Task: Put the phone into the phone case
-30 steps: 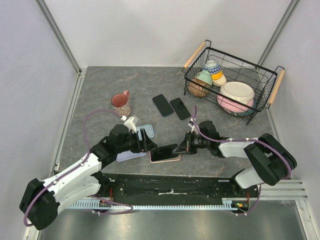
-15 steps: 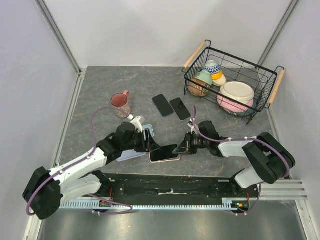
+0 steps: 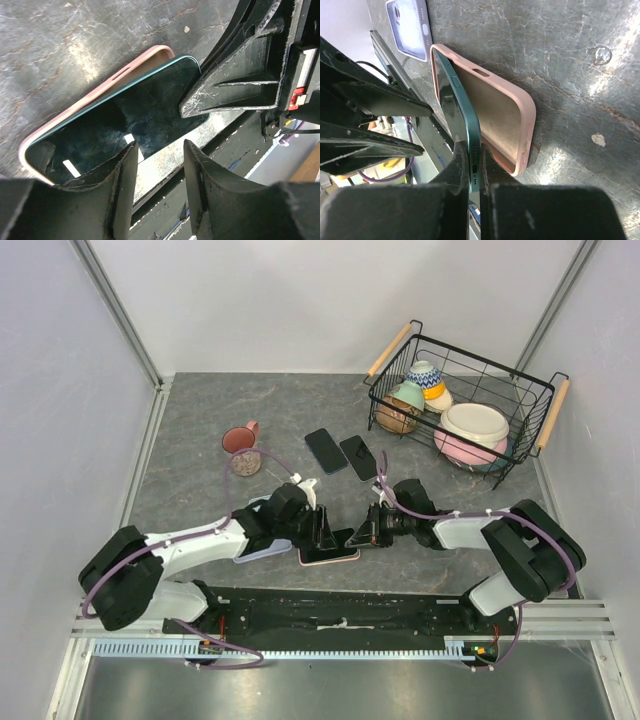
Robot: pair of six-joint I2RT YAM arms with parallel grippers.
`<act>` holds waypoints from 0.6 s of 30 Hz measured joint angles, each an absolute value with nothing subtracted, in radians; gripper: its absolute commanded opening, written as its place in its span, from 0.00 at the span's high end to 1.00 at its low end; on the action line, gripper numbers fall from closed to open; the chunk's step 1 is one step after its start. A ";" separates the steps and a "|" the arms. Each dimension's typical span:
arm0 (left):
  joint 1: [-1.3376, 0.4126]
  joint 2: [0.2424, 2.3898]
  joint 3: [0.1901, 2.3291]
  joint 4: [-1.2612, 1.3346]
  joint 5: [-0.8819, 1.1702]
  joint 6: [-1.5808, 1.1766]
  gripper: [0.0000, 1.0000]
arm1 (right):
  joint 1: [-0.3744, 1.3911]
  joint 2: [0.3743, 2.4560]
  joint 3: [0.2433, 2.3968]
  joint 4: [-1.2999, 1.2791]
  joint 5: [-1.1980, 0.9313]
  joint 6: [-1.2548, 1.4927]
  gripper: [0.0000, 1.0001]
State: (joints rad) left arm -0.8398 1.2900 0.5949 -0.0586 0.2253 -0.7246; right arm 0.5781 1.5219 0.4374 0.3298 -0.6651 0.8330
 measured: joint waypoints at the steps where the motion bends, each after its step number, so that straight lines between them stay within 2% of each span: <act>1: -0.847 1.309 0.603 -0.056 0.225 -0.725 0.58 | 0.578 1.524 0.442 0.321 -0.665 0.827 1.00; 6: -0.874 1.394 0.655 -0.048 0.224 -0.725 0.70 | 0.576 1.542 0.464 0.287 -0.665 0.795 1.00; 18: -0.884 1.514 0.706 -0.046 0.215 -0.736 0.77 | 0.566 1.613 0.494 0.260 -0.680 0.747 0.89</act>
State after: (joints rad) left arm -0.8841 1.5143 0.7059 -0.0463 0.2153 -0.7361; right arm 0.5655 1.6127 0.4938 0.2596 -0.6800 0.7467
